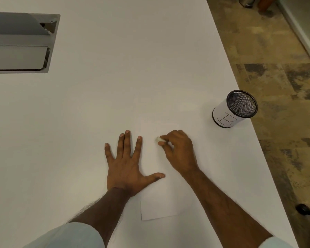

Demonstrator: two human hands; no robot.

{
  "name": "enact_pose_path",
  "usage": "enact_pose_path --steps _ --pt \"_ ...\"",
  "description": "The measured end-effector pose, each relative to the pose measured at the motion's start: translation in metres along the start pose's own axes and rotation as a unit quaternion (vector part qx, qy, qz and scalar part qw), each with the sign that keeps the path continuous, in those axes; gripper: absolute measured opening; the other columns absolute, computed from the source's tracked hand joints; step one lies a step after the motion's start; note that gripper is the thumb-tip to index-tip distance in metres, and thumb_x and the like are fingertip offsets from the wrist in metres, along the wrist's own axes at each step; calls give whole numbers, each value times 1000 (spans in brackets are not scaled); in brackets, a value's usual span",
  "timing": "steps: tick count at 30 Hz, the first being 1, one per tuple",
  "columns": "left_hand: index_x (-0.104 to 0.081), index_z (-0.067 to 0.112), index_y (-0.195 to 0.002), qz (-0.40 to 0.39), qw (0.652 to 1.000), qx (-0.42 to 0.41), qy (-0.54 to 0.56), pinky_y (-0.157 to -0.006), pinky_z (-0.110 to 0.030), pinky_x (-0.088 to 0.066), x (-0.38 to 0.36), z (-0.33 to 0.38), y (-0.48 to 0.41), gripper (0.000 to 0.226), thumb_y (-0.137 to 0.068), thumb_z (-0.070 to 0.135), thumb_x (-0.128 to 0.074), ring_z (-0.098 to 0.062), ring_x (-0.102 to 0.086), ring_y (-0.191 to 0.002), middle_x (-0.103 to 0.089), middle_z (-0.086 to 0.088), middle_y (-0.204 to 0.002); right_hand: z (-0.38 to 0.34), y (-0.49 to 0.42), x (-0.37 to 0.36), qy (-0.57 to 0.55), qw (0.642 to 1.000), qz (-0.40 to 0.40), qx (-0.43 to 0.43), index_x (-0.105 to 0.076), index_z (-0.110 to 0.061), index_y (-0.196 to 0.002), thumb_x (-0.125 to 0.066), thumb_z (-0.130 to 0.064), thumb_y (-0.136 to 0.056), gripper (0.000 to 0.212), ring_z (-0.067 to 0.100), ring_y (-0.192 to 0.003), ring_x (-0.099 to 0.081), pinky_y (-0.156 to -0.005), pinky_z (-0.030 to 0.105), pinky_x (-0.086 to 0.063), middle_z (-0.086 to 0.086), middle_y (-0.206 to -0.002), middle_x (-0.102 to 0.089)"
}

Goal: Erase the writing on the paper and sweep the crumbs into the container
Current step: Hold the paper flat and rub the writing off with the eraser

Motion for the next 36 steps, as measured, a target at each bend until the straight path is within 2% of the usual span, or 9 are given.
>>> enact_pose_path --steps 5,10,13,17,20,23,26,31,36 --pt "3 28 -159 -2 1000 5 -4 -118 -66 8 1 0 0 127 -61 107 -14 -26 15 -154 18 -7 -166 14 -26 -1 20 996 62 -64 -72 -10 -87 -75 -15 -84 7 18 -79 -61 -73 40 -54 3 -83 -69" --pt "-4 25 -160 2 1000 2 0 -118 -68 3 2 0 0 127 -63 106 -18 -27 9 -155 11 -10 -168 -8 4 -7 -16 999 -43 -3 -73 -8 -88 -75 -12 -82 8 16 -76 -62 -77 39 -54 3 -83 -71" --pt "-3 26 -160 1 1000 0 1 -118 -68 4 2 0 0 127 -63 106 -17 -27 10 -155 12 -10 -168 -5 -11 -6 3 1000 -17 1 -73 -6 -86 -75 -11 -82 6 19 -76 -62 -77 37 -53 6 -81 -70" --pt "-4 26 -160 3 1000 2 -1 -119 -67 4 1 0 0 127 -62 106 -17 -27 10 -155 11 -9 -168 9 -39 -3 6 998 34 -48 -73 -9 -86 -76 -13 -81 6 20 -79 -62 -74 41 -55 5 -83 -70" --pt "-6 25 -160 3 1000 0 -2 -119 -68 3 1 0 0 127 -63 106 -18 -27 8 -155 8 -10 -168 1 -21 -7 -13 999 -4 -32 -73 -9 -88 -75 -13 -82 7 19 -78 -62 -73 41 -54 5 -84 -70" --pt "-11 23 -160 8 1000 -6 1 -118 -69 1 1 1 1 126 -64 105 -19 -29 4 -155 5 -12 -168 -12 2 -8 -16 998 -53 -1 -73 -8 -88 -74 -13 -83 8 16 -76 -62 -74 35 -53 4 -82 -71" --pt "-8 24 -160 1 1000 -3 0 -118 -68 3 0 0 1 126 -64 105 -19 -28 6 -155 7 -11 -168 -8 -15 -9 2 1000 -16 10 -72 -5 -85 -75 -10 -81 6 15 -75 -60 -75 29 -48 6 -79 -70" --pt "-3 26 -160 0 1000 4 -6 -119 -67 6 2 0 0 127 -62 106 -17 -26 12 -154 13 -9 -167 8 -47 -10 10 999 24 -47 -73 -9 -87 -74 -17 -84 8 16 -78 -61 -74 34 -53 3 -84 -70" --pt "-7 24 -160 3 1000 2 -4 -119 -68 3 1 0 0 128 -63 106 -18 -27 9 -155 9 -11 -168 -10 -20 -11 -18 998 -55 4 -74 -7 -91 -74 -16 -84 11 9 -74 -58 -71 26 -50 5 -85 -72"
Point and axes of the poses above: each hand's wrist, its own y-axis away from the middle knuckle, its own x-axis out of the back of the hand, z = x × y, the point moved 1 cm from there along -y, towards the middle knuckle
